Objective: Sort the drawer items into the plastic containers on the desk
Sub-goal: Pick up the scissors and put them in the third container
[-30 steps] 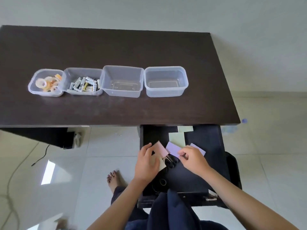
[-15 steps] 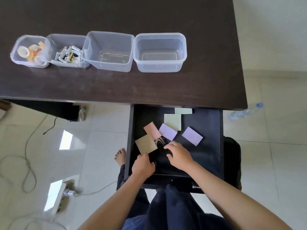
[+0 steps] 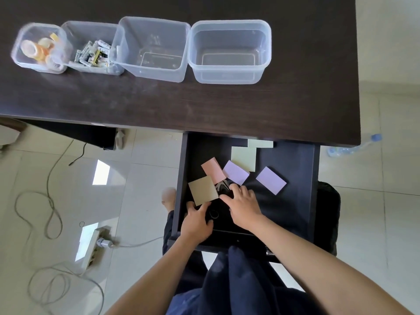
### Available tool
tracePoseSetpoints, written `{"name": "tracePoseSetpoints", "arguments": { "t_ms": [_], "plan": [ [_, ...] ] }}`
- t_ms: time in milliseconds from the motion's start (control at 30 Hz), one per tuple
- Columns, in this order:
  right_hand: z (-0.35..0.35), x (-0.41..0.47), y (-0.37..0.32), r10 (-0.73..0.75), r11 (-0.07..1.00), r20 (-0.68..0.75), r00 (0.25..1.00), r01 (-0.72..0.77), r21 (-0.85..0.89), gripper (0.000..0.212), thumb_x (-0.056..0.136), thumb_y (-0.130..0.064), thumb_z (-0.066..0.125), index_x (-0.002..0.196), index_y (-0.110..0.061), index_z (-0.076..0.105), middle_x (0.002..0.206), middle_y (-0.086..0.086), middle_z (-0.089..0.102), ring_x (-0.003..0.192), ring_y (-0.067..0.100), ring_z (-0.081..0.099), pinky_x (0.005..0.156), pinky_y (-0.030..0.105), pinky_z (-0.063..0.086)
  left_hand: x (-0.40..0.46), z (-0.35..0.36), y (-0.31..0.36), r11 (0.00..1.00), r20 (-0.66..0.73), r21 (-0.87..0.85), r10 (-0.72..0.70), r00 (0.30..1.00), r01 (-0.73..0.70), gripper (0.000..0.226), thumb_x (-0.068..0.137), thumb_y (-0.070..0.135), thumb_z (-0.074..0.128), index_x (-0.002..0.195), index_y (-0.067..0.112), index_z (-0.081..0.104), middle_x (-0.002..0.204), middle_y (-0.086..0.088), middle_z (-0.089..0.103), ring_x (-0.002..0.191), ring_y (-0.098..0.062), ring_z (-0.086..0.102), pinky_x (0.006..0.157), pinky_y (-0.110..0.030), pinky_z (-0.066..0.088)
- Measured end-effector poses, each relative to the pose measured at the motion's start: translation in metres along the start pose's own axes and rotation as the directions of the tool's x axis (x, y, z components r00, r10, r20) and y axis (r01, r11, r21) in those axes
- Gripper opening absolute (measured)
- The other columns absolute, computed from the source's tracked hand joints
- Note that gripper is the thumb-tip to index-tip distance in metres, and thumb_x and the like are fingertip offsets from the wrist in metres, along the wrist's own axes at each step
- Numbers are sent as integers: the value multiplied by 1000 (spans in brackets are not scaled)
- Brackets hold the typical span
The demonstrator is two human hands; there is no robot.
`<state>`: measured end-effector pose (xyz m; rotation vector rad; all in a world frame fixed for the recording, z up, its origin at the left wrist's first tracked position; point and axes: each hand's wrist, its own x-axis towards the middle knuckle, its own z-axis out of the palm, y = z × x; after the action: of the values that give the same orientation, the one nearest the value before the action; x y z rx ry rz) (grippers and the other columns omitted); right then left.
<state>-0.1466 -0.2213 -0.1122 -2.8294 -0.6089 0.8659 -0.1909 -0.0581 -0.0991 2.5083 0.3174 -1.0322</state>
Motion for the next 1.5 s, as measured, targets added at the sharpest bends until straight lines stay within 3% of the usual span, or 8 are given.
{"name": "tracePoseSetpoints", "arguments": {
  "t_ms": [100, 267, 433, 633, 800, 1000, 1133, 1500],
  "plan": [
    [3, -1, -1, -7, 1000, -21, 1000, 7, -18, 59, 80, -12, 58, 133, -30, 39, 135, 11, 36, 116, 37, 40, 96, 46, 35, 0, 1, 0, 1000, -48, -25, 13, 999, -14, 63, 88, 27, 54, 144, 36, 26, 141, -11, 26, 108, -33, 57, 85, -38, 54],
    [9, -3, -2, 6, 997, -69, 998, -11, -74, 69, 63, -20, 77, 125, -36, 53, 117, 9, 52, 104, 32, 50, 94, 51, 42, 7, -6, 0, 987, -121, -159, 7, 993, -26, 77, 87, 23, 55, 149, 39, 11, 137, -8, 30, 83, -24, 62, 71, -34, 55],
    [16, -10, -10, 50, 993, 9, 999, -48, -108, 70, 81, -16, 63, 140, -39, 33, 139, 11, 27, 127, 36, 30, 112, 55, 16, 8, -11, 4, 992, -107, -122, -47, 993, 34, 55, 90, 25, 55, 141, 23, 34, 134, -9, 40, 95, -25, 63, 77, -31, 52],
    [21, -23, -2, 152, 986, -60, 987, -156, -66, 51, 55, -8, 76, 99, -30, 62, 119, 12, 41, 98, 34, 52, 93, 47, 44, 1, -3, -1, 995, -37, 4, -103, 994, 103, 37, 88, 30, 59, 122, 21, 47, 120, -8, 47, 83, -26, 64, 74, -37, 55],
    [24, -33, 14, 171, 985, -179, 969, -175, -7, 26, 58, -24, 82, 79, -21, 66, 100, 11, 55, 85, 32, 57, 77, 43, 50, 4, 0, 0, 996, -15, 76, -39, 999, 40, 35, 87, 33, 62, 117, 25, 49, 123, -9, 41, 89, -27, 60, 76, -36, 55],
    [24, -28, 17, 286, 952, -171, 943, -260, 162, 54, 70, -46, 76, 109, -15, 54, 118, 7, 53, 105, 29, 54, 87, 41, 45, 10, 8, 8, 986, -85, 15, -163, 983, 165, 75, 73, 48, 75, 125, 13, 34, 126, -12, 45, 116, -33, 52, 86, -41, 51],
    [23, -23, 19, 373, 902, -113, 921, -331, 278, 67, 76, -46, 73, 127, -16, 42, 127, 5, 52, 113, 27, 50, 92, 39, 41, 15, 10, 14, 973, -141, -55, -232, 963, 226, 79, 70, 42, 80, 121, 9, 29, 126, -14, 49, 119, -33, 51, 89, -42, 49],
    [27, -29, 14, 428, 845, -42, 903, -383, 374, 72, 61, -69, 72, 107, -17, 55, 111, 2, 54, 102, 21, 54, 86, 37, 41, 8, 4, 18, 947, -102, -294, -162, 981, 126, 62, 75, 18, 79, 114, 8, 32, 116, -15, 61, 108, -31, 62, 80, -33, 52]
  ]
}}
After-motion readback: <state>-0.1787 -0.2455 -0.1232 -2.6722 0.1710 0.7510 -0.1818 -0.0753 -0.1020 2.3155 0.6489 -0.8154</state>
